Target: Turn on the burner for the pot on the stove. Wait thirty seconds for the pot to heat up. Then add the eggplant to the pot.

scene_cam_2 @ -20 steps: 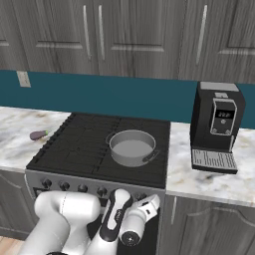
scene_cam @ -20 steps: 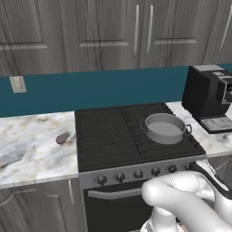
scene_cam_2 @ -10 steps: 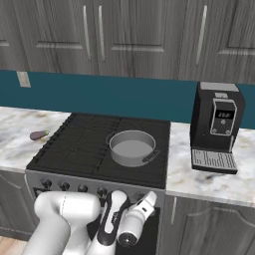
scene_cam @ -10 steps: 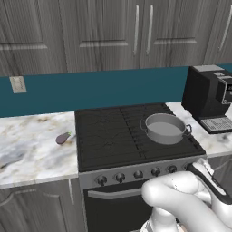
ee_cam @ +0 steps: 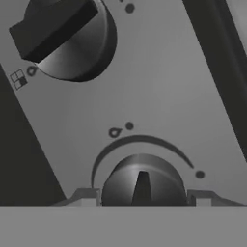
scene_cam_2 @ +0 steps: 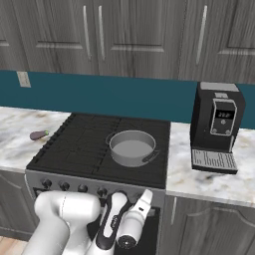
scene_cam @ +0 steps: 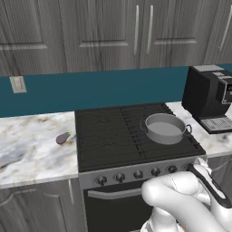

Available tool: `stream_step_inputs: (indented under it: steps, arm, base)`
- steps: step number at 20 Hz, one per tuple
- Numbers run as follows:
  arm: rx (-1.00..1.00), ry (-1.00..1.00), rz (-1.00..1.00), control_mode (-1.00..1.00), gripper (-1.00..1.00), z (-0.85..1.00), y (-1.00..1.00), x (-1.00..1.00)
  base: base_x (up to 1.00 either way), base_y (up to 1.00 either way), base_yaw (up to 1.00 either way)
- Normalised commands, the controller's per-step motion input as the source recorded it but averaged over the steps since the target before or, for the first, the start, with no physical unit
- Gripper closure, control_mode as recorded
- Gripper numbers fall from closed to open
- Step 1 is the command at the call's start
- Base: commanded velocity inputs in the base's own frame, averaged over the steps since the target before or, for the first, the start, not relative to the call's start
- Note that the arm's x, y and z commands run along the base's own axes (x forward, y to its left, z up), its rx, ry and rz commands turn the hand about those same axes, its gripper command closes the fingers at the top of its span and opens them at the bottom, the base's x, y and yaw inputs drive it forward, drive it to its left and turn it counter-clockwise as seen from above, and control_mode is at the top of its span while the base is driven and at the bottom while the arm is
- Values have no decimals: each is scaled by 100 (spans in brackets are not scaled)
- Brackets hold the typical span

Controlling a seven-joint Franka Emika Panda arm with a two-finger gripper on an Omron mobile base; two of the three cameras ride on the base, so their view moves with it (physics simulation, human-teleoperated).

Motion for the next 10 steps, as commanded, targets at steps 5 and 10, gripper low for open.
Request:
stream_step_inputs:
  steps: [5,10]
  arm:
    - [0,0,0,-100,-100,0,0,-10]
    - [0,-13,5,-100,-100,13,0,-77]
  base:
    - [0,0,0]
    - [0,0,0]
